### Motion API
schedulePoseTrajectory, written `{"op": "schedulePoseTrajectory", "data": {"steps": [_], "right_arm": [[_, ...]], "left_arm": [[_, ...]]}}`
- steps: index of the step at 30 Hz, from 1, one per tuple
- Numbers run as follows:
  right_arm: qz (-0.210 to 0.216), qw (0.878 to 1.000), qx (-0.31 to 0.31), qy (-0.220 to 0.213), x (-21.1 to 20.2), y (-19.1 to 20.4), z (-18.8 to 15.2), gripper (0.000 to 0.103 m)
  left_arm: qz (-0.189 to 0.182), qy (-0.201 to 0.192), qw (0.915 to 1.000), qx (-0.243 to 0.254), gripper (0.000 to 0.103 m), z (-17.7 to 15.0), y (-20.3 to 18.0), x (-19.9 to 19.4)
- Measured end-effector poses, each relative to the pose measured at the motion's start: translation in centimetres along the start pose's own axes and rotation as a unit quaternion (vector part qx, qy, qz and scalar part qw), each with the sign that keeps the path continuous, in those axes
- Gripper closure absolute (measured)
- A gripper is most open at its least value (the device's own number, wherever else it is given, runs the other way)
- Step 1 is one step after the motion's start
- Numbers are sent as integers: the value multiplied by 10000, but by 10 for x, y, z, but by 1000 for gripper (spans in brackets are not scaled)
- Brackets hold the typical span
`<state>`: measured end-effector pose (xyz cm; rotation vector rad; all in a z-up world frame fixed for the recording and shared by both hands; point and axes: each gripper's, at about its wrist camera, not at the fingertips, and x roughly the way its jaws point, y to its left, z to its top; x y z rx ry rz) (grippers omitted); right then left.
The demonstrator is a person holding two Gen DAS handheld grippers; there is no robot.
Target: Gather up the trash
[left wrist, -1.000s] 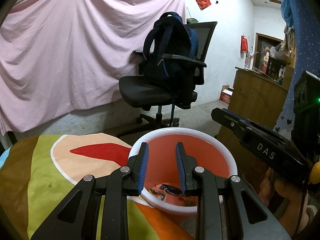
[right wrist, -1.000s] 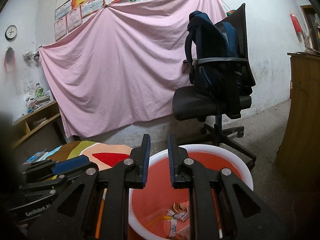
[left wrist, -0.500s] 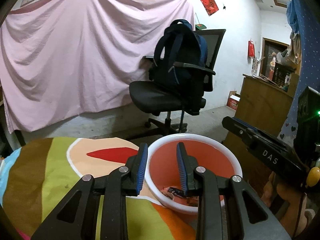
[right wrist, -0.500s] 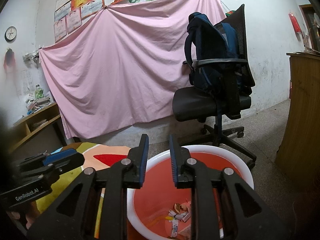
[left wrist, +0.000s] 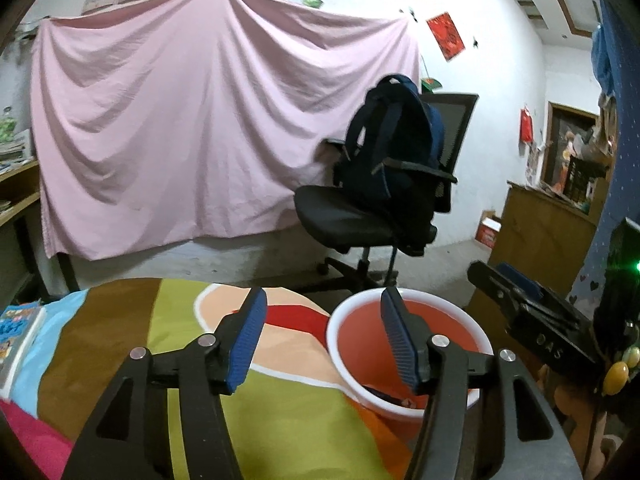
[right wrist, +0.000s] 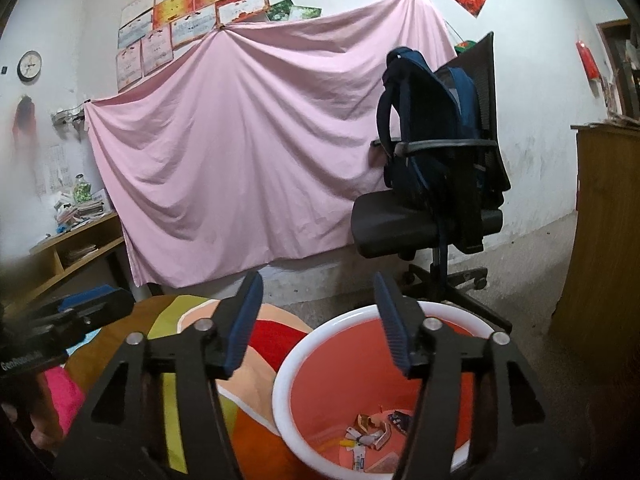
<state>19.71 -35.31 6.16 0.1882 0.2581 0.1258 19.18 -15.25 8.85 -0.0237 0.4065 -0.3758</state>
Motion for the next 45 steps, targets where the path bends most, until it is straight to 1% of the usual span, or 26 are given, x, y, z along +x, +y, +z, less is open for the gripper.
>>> {"op": "schedulePoseTrajectory", "data": {"steps": [1,4,5,7,11,12,13,14,15,16,17,23,28,32,36,39,45], "right_arm": [[-47,10000,-35,-27,-5,4,-2,7],[-171,9996,-161,-159,-18,12,-4,1],[-205,9994,-187,-191,-22,14,-5,0],[-289,9989,-228,-277,-33,20,-7,0],[-303,9988,-219,-313,-49,28,-9,0],[-299,9988,-217,-316,-52,31,-11,0],[-271,9989,-217,-325,-59,36,-13,0],[-247,9989,-219,-331,-62,39,-15,0],[-212,9989,-224,-345,-69,46,-18,0],[-198,9989,-231,-359,-74,49,-21,0],[-175,9988,-242,-377,-80,53,-24,0],[-9,9988,-298,-395,-113,78,-46,0],[28,9982,-327,-508,-136,92,-68,0],[14,9976,-423,-557,-148,98,-84,0],[-8,9979,-423,-483,-154,97,-96,0],[-57,9983,-404,-411,-155,95,-99,0],[-71,9983,-415,-414,-155,94,-99,0]], "left_arm": [[40,-35,10000,-30,50,-1,2,-5],[157,-88,9998,-104,49,-8,11,-23],[182,-102,9997,-134,48,-10,14,-30],[250,-159,9994,-186,41,-13,17,-40],[363,-323,9983,-322,34,-26,27,-71],[381,-349,9981,-340,29,-28,29,-78],[412,-385,9978,-354,22,-31,31,-85],[473,-469,9971,-371,18,-35,33,-96],[507,-528,9966,-377,11,-39,35,-103],[538,-598,9960,-384,7,-43,36,-112],[559,-627,9957,-388,6,-46,38,-117],[689,-662,9944,-448,4,-73,47,-150],[813,-688,9931,-484,3,-97,51,-169],[931,-700,9916,-555,3,-114,52,-179],[1056,-711,9902,-568,3,-127,53,-186],[1107,-711,9899,-526,3,-132,52,-188],[1176,-740,9894,-420,3,-133,47,-187]]}}
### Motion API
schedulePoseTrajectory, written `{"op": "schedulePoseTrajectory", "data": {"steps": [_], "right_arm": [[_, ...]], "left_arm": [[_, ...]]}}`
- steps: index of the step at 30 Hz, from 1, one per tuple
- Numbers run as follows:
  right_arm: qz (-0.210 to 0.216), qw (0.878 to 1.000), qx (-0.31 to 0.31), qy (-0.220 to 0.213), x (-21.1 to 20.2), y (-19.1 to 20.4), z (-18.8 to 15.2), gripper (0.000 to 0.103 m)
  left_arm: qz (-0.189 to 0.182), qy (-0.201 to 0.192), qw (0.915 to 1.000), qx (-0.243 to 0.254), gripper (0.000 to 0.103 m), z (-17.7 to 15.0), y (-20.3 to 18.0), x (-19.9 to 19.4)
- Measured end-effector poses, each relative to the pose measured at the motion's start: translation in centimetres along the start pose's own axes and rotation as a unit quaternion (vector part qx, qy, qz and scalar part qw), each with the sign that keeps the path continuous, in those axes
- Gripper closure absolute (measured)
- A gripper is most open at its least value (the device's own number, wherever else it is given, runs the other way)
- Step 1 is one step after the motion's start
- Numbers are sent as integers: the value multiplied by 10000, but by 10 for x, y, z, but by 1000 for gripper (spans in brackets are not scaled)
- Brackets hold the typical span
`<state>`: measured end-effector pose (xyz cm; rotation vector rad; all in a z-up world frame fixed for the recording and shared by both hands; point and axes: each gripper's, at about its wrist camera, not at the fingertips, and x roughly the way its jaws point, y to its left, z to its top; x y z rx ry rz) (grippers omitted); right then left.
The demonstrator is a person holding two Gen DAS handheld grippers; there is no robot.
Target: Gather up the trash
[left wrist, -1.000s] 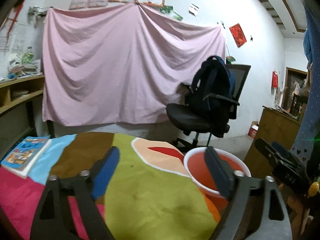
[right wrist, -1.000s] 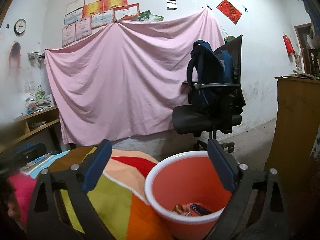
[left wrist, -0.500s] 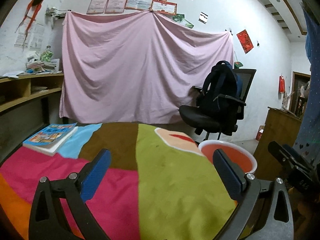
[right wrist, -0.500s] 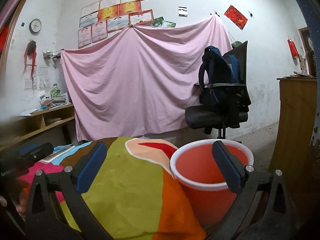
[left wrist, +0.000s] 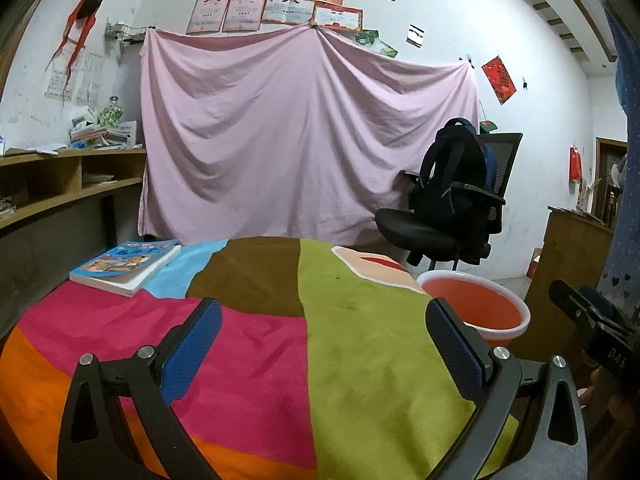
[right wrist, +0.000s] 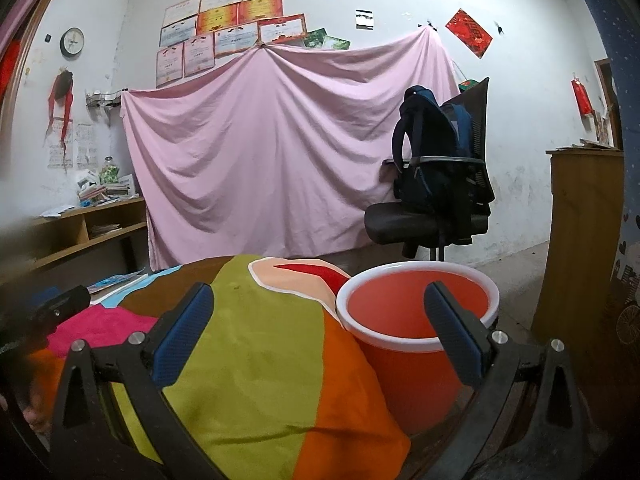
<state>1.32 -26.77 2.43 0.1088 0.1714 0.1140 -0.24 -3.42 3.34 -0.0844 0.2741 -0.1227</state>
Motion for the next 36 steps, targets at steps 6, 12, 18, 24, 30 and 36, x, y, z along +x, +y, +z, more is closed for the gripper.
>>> {"op": "schedulePoseTrajectory", "data": {"steps": [6,12,18,24,30,36], "right_arm": [[46,10000,-79,19,2,2,1,0],[50,10000,-75,31,3,2,1,0],[51,10000,-74,39,3,2,1,0],[48,10000,-77,36,3,3,1,0],[55,9999,-73,46,3,3,0,0],[65,9999,-83,60,5,3,-3,0]], "left_arm": [[7,0,10000,-2,3,-1,1,1],[21,-2,10000,-4,3,-2,2,2],[25,-4,10000,-9,3,-3,1,2],[36,-8,10000,-9,3,-3,1,3],[42,2,10000,-8,3,-3,1,3],[30,27,10000,-52,3,-4,2,3]]}}
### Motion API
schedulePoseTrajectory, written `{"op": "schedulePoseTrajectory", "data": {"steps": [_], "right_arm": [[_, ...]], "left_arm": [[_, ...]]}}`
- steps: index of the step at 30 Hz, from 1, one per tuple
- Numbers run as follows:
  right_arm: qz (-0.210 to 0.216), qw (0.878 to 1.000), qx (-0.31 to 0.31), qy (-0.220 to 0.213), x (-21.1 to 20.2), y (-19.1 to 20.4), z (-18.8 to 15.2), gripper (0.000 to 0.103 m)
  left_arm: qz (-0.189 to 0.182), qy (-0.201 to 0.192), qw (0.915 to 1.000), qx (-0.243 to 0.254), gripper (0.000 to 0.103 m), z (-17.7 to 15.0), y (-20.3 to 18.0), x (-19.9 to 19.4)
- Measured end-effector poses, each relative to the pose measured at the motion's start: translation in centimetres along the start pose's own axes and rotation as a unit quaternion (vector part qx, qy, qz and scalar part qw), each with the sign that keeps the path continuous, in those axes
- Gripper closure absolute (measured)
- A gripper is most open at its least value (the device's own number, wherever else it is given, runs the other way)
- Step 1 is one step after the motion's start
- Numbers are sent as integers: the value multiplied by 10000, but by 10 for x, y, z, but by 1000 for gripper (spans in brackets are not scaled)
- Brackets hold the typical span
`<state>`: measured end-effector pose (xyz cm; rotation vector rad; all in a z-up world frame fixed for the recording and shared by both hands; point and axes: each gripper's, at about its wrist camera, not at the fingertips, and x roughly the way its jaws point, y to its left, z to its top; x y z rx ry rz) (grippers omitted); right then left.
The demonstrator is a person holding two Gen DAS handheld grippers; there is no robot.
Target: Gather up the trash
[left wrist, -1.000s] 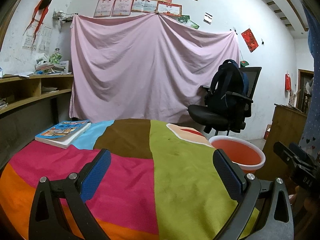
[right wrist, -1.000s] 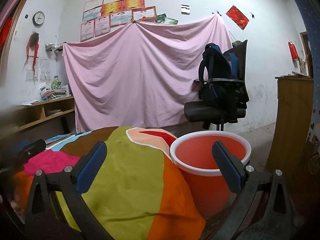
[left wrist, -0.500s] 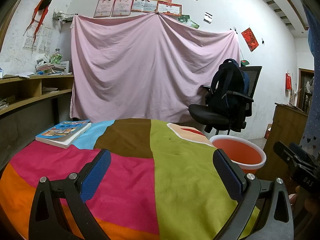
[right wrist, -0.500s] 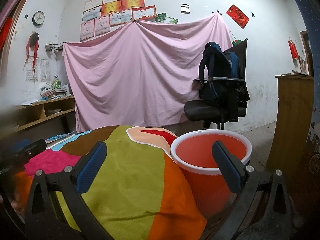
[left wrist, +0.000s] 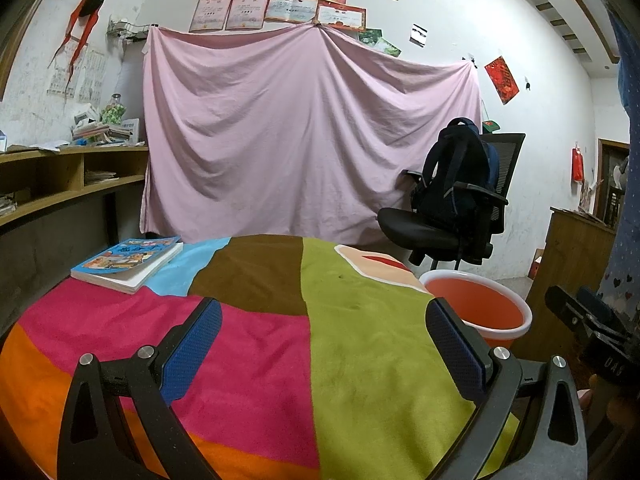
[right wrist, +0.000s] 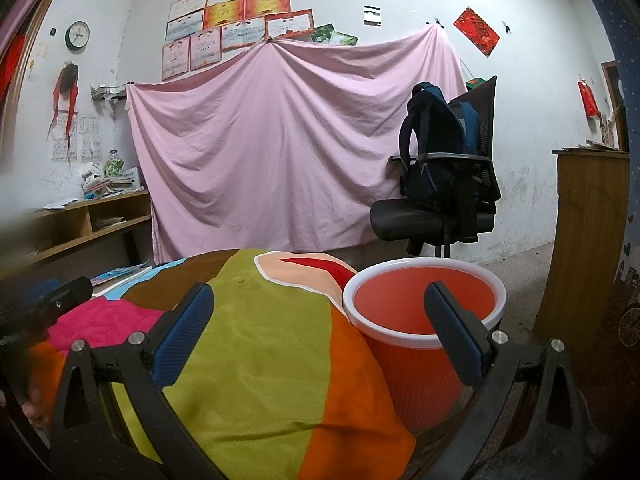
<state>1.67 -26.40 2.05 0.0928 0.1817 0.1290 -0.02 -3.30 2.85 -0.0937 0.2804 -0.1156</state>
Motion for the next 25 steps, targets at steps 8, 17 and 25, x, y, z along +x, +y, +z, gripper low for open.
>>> {"op": "schedulePoseTrajectory", "data": {"steps": [8,17,25], "right_arm": [[3,10000,4,6,0,0,0,0],[30,10000,-14,60,4,4,-4,0],[87,9999,-60,117,8,11,-5,0]], "left_arm": [[-10,-5,10000,28,3,1,-2,1],[47,187,9998,-66,3,0,1,8],[144,201,9997,8,3,-3,1,9]]}}
